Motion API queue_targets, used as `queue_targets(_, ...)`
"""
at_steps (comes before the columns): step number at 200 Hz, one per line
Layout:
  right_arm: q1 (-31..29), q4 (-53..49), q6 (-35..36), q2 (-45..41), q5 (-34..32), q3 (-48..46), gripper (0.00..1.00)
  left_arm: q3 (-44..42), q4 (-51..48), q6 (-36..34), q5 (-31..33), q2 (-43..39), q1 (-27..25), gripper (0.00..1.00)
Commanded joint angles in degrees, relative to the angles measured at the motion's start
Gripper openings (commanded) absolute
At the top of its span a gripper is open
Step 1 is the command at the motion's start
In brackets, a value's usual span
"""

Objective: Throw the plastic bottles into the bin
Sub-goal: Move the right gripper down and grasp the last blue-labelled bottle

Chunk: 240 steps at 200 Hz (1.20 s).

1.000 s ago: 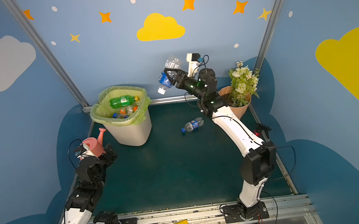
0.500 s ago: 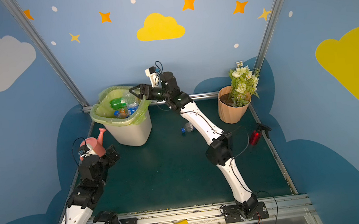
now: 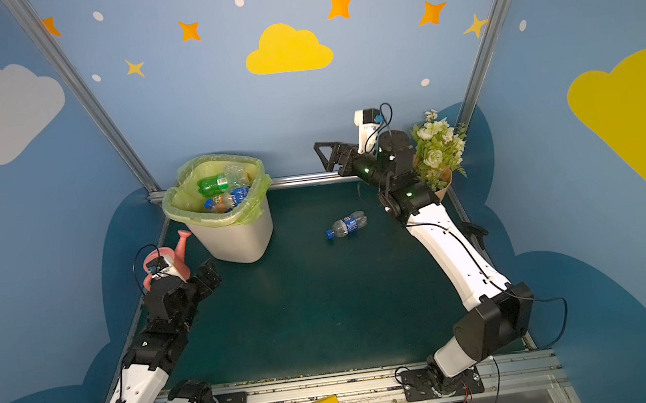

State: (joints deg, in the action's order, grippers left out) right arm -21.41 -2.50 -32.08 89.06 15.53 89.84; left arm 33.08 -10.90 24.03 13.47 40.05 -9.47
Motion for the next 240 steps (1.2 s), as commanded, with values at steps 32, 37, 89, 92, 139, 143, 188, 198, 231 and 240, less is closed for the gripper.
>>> queue_targets(32,5.4,-6.7,-4.9,7.3,-3.2,-12.4,0.95,-0.1,1.5,-0.9,-1.3,-0.1,0.2,1.00)
queue_targets(37,5.5,-6.7,-5.3,7.8,-3.2,-12.9,0.95,0.0,1.5,-1.1,-1.5,-0.2,0.2,1.00)
queue_targets(89,6.8,-7.0,-10.0,14.4,-0.4,-14.5,0.95,-0.3,1.8,-1.8,-2.8,-0.2,0.1,1.00)
queue_targets(92,6.8,-7.4,-10.2,14.8,-0.4,-14.3,0.95,-0.3,1.8,-1.8,-2.8,-0.2,0.1,1.00)
queue_targets(139,6.7,-9.9,-12.5,21.5,0.6,-10.9,0.95,-0.8,2.1,-1.9,-2.7,0.2,0.1,1.00)
queue_targets(143,6.7,-10.0,-12.6,22.0,0.8,-10.5,0.95,-0.8,2.1,-2.0,-2.7,0.2,0.1,1.00)
queue_targets(188,6.4,-11.7,-13.1,26.2,-0.7,-7.9,0.95,-0.8,1.8,-2.5,-2.2,0.2,0.1,1.00)
queue_targets(198,6.5,-11.8,-13.3,27.1,-0.7,-7.4,0.95,-0.9,2.0,-2.6,-2.2,0.3,0.0,1.00)
queue_targets(231,6.4,-12.3,-13.3,30.5,0.3,-4.1,0.95,-0.8,2.4,-2.8,-2.6,0.8,0.1,1.00)
queue_targets(240,6.3,-12.4,-13.2,31.5,0.4,-3.1,0.95,-0.7,2.3,-2.8,-2.6,1.0,0.1,1.00)
